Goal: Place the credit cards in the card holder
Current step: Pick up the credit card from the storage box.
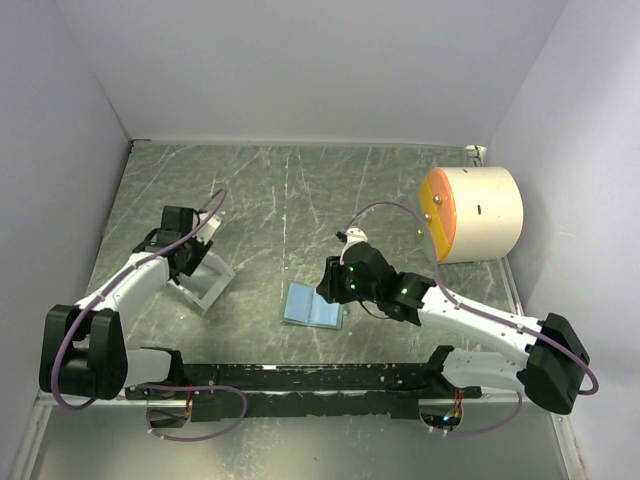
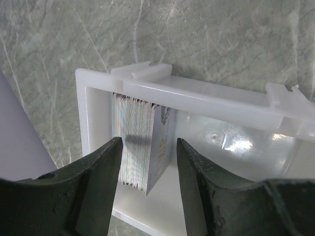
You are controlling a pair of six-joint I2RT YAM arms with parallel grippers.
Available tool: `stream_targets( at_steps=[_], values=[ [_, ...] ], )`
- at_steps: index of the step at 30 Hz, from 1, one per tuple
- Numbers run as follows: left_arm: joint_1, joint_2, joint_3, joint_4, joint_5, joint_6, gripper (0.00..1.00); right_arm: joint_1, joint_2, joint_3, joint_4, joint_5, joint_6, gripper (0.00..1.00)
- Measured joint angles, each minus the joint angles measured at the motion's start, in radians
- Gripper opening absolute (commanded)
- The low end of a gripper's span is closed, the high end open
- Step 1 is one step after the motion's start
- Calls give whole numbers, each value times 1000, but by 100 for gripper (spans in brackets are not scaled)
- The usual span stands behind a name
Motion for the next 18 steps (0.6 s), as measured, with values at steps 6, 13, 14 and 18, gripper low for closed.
stream_targets(
  at_steps=[6, 13, 14, 18],
  values=[
    [-3, 11, 0, 10, -35, 8, 53, 0, -9, 0, 0, 0, 0, 33],
    [-23, 50, 0, 18, -92, 23, 51, 0, -18, -1, 0, 0, 0, 33],
    [-26, 52, 0, 18, -97, 24, 51, 0, -19, -1, 0, 0, 0, 33],
    [-30, 53, 0, 19, -109, 29, 50, 0, -27, -1, 0, 1, 0, 33]
  ],
)
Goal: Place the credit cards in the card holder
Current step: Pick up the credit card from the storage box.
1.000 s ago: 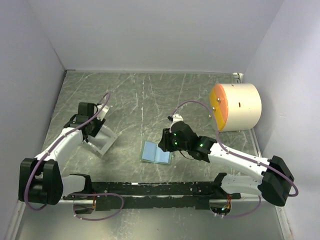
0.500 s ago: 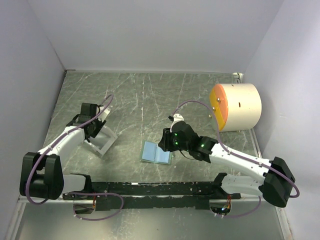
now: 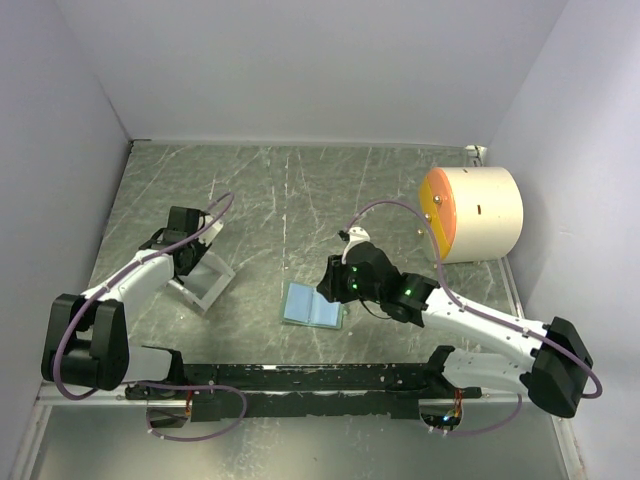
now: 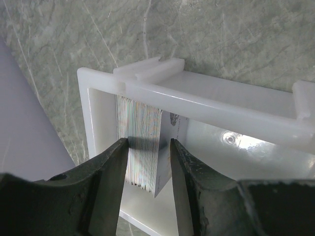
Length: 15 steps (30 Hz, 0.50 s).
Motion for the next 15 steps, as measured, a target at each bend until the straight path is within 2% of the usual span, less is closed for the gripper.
stream_targets(
  at_steps=[15],
  values=[
    [-10, 0, 1, -2, -31, 5, 39, 0, -17, -6, -1, 4, 0, 33]
  ],
)
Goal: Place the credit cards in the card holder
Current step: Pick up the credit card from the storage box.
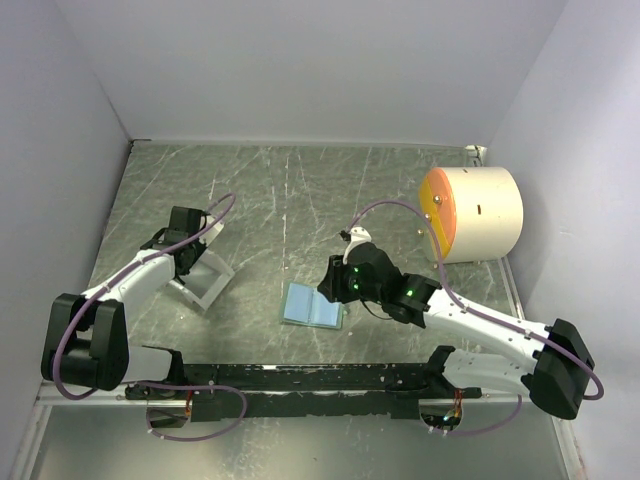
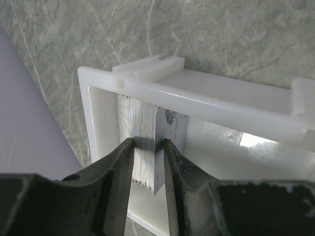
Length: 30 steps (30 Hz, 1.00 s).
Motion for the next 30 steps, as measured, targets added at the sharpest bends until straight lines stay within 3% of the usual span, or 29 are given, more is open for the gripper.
stream_targets(
  at_steps=[20, 30],
  values=[
    [-8, 5, 27, -27, -2, 5, 26, 0, -11, -4, -2, 8, 0, 33],
    [-28, 13, 102, -108, 16, -8, 7, 0, -11, -5, -2, 10, 0, 33]
  ],
)
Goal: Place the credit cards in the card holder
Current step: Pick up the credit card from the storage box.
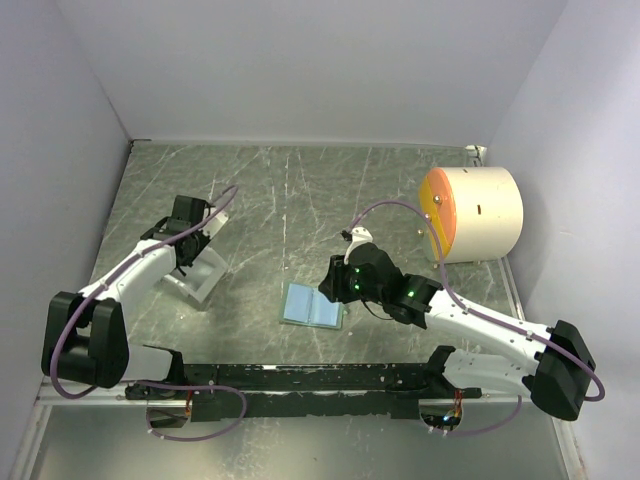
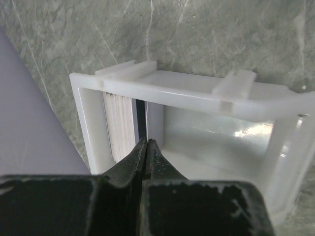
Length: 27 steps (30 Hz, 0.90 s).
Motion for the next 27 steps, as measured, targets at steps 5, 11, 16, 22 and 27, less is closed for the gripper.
stream_targets(
  at_steps=[5, 11, 16, 22, 27],
  values=[
    [0, 2, 48, -62, 37, -26, 7, 0, 0, 0, 0, 0, 0, 33],
    [0, -17, 90, -141, 112, -76, 7, 0, 0, 0, 0, -1, 0, 33],
    [0, -82, 99, -184, 170, -127, 7, 0, 0, 0, 0, -1, 1, 34],
    [-1, -154, 177, -213, 221, -255, 7, 0, 0, 0, 0, -14, 19, 42],
    [-1, -163, 268, -229, 250, -373, 7, 0, 0, 0, 0, -23, 37, 43]
  ],
)
